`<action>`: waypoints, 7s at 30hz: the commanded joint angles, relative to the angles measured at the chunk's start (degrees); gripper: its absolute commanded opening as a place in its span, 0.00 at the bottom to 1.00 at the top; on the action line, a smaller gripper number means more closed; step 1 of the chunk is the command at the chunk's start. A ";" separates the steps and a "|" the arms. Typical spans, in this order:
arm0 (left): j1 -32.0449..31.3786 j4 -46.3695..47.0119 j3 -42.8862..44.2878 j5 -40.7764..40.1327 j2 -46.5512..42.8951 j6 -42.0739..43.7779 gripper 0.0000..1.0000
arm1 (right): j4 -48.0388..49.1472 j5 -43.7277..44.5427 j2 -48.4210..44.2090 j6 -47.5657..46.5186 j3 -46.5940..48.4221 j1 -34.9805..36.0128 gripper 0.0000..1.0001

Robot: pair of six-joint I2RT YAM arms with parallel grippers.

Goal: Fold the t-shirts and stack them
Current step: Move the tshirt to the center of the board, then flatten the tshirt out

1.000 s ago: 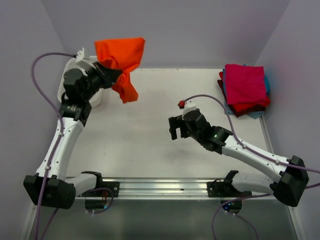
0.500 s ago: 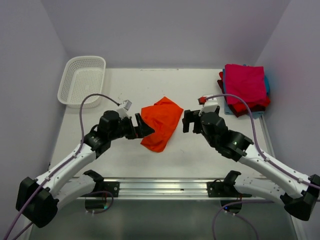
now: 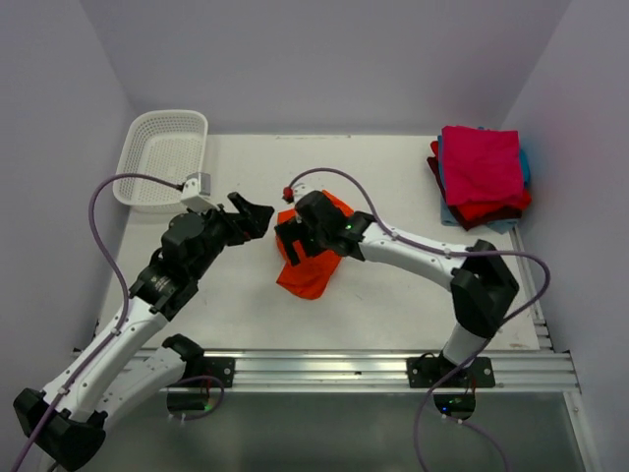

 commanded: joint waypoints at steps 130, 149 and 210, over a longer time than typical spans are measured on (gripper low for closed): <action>-0.15 -14.41 -9.58 -21.08 -23.75 -8.38 1.00 | -6.85 -14.06 21.30 -0.23 15.71 1.86 0.56; -0.15 -13.09 -11.68 -19.67 -22.52 -6.89 1.00 | -4.14 -10.46 4.57 0.12 8.87 1.78 0.00; -1.91 -2.01 1.48 0.29 34.97 12.63 0.00 | -20.13 37.18 -23.52 25.78 -13.99 -0.77 0.00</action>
